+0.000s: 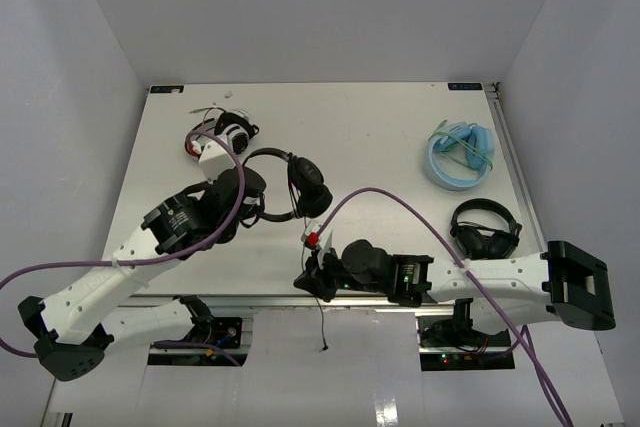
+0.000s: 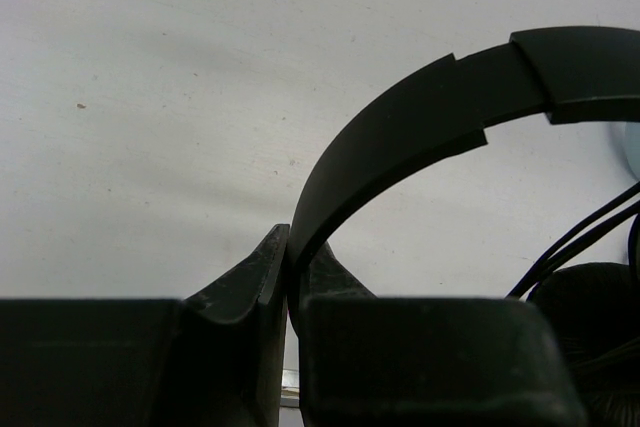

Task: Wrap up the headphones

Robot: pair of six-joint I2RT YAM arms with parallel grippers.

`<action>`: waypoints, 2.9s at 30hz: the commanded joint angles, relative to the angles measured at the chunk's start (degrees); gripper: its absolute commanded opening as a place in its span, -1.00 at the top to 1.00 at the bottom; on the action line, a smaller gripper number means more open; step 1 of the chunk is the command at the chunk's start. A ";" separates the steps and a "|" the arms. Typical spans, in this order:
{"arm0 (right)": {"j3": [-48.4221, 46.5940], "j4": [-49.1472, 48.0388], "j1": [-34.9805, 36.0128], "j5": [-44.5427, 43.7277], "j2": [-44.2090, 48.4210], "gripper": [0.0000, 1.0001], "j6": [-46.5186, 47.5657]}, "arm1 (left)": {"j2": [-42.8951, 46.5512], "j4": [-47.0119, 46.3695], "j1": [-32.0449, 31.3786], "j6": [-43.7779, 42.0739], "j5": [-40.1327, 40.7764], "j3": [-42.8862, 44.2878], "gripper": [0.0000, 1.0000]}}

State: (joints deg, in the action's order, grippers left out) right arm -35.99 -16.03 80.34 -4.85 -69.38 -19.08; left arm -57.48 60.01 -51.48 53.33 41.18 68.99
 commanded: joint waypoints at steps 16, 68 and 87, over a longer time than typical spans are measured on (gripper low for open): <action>5.67 -9.38 0.79 -12.79 -4.18 0.85 0.45 | 11.88 -11.15 0.24 0.08 -7.88 -1.67 1.00; -23.36 29.12 -30.31 -5.93 4.99 0.85 17.75 | -4.00 -0.86 0.23 -31.78 -17.81 -5.16 1.00; -36.36 40.27 -30.50 2.93 -3.23 0.85 18.82 | -12.80 -8.82 -1.75 -33.29 4.36 -2.35 1.00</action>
State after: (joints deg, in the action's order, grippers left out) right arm -67.56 25.68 50.54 -2.55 -71.83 -1.05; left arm -71.42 53.21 -52.40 21.69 39.67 66.17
